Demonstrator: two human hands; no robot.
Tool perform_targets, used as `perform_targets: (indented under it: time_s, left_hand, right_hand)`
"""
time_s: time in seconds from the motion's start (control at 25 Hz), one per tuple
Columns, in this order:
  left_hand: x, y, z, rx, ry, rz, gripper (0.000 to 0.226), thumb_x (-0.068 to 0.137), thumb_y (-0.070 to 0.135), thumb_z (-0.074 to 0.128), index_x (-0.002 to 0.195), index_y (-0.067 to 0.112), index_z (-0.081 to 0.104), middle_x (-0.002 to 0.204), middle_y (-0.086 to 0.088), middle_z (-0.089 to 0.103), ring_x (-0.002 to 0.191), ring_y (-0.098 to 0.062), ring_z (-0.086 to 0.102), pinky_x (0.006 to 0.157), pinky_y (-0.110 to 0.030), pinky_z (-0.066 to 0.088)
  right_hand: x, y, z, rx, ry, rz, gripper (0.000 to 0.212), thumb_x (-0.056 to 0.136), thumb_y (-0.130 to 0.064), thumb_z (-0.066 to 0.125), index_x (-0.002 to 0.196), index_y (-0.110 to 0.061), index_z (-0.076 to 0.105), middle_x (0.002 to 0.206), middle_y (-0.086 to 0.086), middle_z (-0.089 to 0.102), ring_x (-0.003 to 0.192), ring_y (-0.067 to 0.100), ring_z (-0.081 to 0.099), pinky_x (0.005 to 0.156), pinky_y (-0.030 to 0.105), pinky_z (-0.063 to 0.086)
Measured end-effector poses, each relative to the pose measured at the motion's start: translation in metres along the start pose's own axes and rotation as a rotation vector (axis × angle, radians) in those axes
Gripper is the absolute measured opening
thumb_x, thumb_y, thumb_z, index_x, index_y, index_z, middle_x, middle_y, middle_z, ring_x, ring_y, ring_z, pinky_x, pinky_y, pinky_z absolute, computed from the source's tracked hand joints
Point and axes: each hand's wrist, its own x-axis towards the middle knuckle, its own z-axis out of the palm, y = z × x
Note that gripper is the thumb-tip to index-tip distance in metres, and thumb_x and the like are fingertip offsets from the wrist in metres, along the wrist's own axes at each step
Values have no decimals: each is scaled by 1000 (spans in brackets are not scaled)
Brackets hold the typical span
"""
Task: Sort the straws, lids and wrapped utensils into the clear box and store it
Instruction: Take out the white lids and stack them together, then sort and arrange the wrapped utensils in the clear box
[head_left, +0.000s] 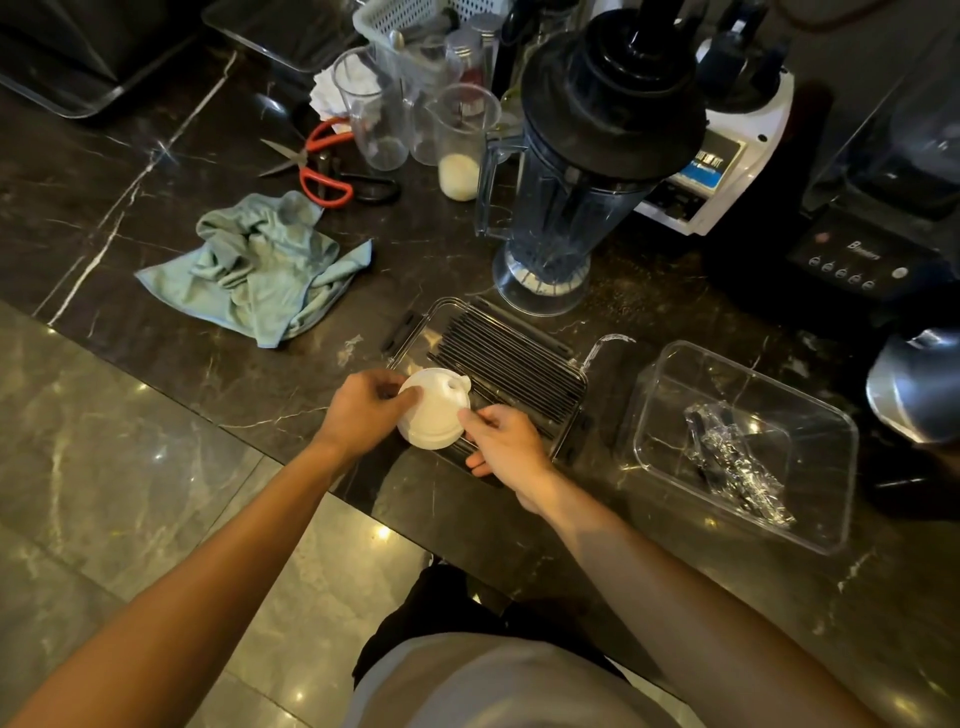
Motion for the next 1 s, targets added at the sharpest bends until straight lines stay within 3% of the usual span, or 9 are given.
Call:
perform_targets:
  time_s: [0.12,0.24,0.36,0.52,0.72,0.88,1.0]
  left_hand:
    - [1,4,1,32,66,-21,28,92,29,74,115,13,71,110,-3,71,102,-22,67,86,-33,51]
    - [1,20,3,73,114,18,35,94,31,72,123,12,69,119,-4,70,103,-17,64,85,-31,50]
    - [0,54,9,77,124,150,26,95,30,69,116,16,72,108,3,72,96,-13,67,83,-30,52]
    - [2,105,39,-19,-79,289,14,95,26,71,108,20,74,94,6,77,85,-5,73,81,-26,58]
    - [8,163,114,51,-333,422,28,88,32,79,112,19,73,96,-3,76,90,-13,73,86,-28,57]
    - [-3,201,171,133,-458,574,30,88,27,80,114,15,72,92,1,70,81,-3,67,81,-13,53]
    - [-14,219,209,223,-573,640,34,91,17,76,122,5,66,97,-5,67,83,-12,66,84,-15,55]
  right_hand:
    - [-5,3,-9,33,-5,12,31,103,-36,61,122,-13,66,100,-1,68,73,8,66,63,22,58]
    - [-13,2,-32,9,18,-37,21,103,-27,60,118,-15,68,98,0,70,73,8,65,64,21,57]
    - [-22,-4,-64,-45,98,-129,14,101,-26,61,107,-18,72,94,3,74,68,6,67,63,24,58]
    - [-36,-9,-114,-46,249,-165,12,100,-26,62,102,-20,72,93,3,73,68,9,69,72,35,61]
    - [-56,3,-181,55,453,-188,8,99,-23,67,96,-19,73,81,1,71,69,16,69,64,34,56]
    - [-69,22,-227,-27,604,-164,11,94,-27,72,99,-19,76,87,0,76,80,16,71,75,35,56]
    - [-76,42,-254,-161,621,-107,13,92,-36,73,95,-24,73,85,-3,76,79,17,71,74,35,54]
